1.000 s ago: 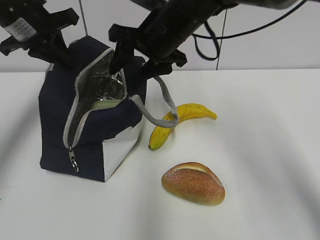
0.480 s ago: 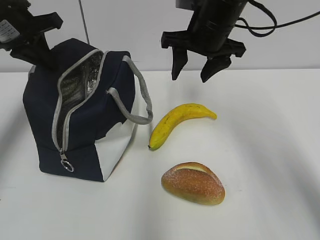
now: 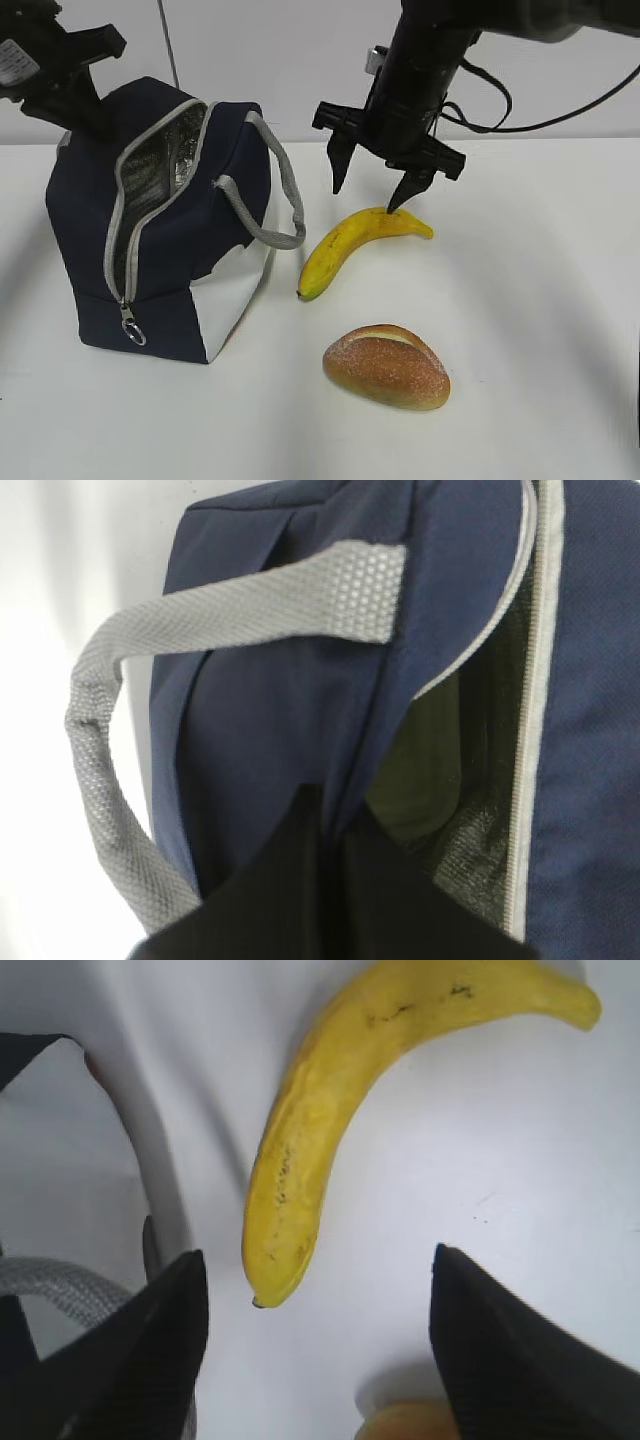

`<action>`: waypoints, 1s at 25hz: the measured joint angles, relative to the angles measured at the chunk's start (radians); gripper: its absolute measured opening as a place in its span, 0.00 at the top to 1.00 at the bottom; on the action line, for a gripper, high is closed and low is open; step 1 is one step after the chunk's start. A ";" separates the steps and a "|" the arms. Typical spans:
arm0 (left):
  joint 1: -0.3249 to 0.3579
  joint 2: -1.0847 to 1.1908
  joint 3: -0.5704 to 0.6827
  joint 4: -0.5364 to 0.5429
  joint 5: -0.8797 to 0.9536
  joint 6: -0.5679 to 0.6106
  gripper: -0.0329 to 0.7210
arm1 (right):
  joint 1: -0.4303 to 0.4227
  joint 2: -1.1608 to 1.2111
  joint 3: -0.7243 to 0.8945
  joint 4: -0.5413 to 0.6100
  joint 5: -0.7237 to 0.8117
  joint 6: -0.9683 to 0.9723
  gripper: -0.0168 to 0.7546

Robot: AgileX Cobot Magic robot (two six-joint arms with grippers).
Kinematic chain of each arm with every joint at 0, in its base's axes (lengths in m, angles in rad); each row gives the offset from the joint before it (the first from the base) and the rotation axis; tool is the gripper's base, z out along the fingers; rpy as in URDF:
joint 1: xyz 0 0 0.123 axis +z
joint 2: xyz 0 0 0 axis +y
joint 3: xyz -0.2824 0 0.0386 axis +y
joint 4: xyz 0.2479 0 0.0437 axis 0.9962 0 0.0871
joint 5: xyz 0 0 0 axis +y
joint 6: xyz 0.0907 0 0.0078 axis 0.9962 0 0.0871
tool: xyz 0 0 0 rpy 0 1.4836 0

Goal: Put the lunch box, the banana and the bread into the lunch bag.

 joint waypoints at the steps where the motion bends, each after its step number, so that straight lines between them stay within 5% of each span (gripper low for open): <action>1: 0.000 0.000 0.000 0.000 0.000 0.000 0.96 | 0.000 0.012 0.000 0.005 -0.010 0.006 0.32; 25: 0.000 0.000 0.000 0.000 0.002 0.000 0.96 | 0.000 0.209 -0.002 0.120 -0.214 0.038 0.33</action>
